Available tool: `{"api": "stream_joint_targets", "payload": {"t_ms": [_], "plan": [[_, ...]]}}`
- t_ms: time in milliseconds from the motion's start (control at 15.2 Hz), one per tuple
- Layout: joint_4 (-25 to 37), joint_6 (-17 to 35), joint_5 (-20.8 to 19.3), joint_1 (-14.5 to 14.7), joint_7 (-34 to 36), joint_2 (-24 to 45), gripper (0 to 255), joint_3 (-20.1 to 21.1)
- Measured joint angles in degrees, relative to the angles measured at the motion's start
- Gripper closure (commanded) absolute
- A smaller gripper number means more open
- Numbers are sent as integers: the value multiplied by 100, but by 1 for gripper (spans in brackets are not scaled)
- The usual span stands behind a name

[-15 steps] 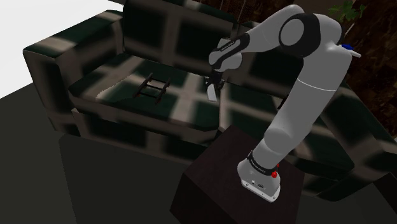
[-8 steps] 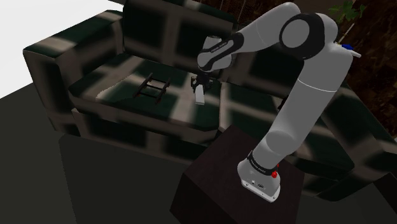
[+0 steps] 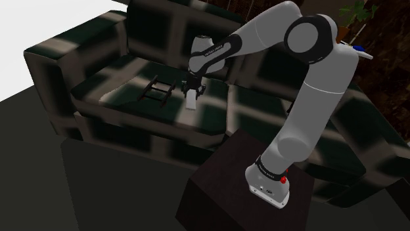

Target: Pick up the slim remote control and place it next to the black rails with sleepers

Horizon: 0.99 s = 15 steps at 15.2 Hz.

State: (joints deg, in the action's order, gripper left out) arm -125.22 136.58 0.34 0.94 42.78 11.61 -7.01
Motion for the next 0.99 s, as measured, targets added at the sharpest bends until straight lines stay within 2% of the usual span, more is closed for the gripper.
{"api": "stream_joint_targets", "payload": {"t_ms": [264,990], "plan": [[172,26,-13,235,397,205,255,149],[120,718,65,225,389,849,255,194]]}}
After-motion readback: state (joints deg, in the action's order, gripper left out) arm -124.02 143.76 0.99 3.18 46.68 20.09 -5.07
